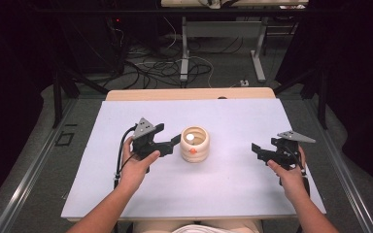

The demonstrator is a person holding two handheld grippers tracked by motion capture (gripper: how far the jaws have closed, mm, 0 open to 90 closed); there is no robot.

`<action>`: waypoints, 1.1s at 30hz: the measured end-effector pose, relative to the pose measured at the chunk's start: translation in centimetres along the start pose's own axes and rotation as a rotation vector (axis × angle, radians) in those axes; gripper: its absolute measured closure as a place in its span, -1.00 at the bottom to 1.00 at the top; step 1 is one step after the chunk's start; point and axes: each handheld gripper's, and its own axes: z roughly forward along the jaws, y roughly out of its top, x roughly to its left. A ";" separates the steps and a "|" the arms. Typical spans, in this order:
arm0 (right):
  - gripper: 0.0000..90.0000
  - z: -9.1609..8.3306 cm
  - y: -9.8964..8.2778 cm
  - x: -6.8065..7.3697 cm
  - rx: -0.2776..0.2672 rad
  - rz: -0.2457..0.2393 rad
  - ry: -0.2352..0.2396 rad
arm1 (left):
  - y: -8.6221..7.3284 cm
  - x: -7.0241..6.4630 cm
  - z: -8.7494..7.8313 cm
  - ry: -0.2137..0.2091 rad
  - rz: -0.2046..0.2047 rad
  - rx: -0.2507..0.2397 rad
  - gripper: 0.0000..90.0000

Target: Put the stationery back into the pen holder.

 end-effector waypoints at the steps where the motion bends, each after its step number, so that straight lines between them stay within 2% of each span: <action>1: -0.68 0.0 0.0 0.0 -0.002 -0.001 0.000 | -0.1 0.2 -0.2 0.003 -0.011 0.004 -0.56; 10: -0.68 0.0 0.0 0.0 0.001 0.003 -0.001 | -1.4 2.2 -2.4 0.095 -0.023 0.008 -0.68; 12: -0.68 0.0 0.0 0.0 0.000 0.001 -0.002 | -1.8 2.7 -2.8 0.114 -0.047 -0.004 -0.73; 18: -0.68 0.0 0.0 0.1 0.001 0.004 -0.003 | -2.8 4.3 -4.3 0.167 -0.071 0.007 -0.84; 20: -0.68 0.0 0.0 0.0 0.000 -0.001 -0.003 | -3.2 4.6 -4.7 0.181 -0.085 0.012 -0.88; 25: -0.68 0.1 0.0 0.0 -0.002 -0.006 -0.002 | -4.3 5.7 -5.4 0.229 -0.087 0.039 -0.97; 29: -0.68 0.1 -0.1 0.0 -0.001 -0.008 -0.003 | -5.4 6.4 -5.7 0.252 -0.088 0.058 -0.99; 33: -0.68 0.1 -0.1 0.0 0.006 -0.003 0.002 | -6.0 6.9 -6.1 0.283 -0.106 0.070 -0.99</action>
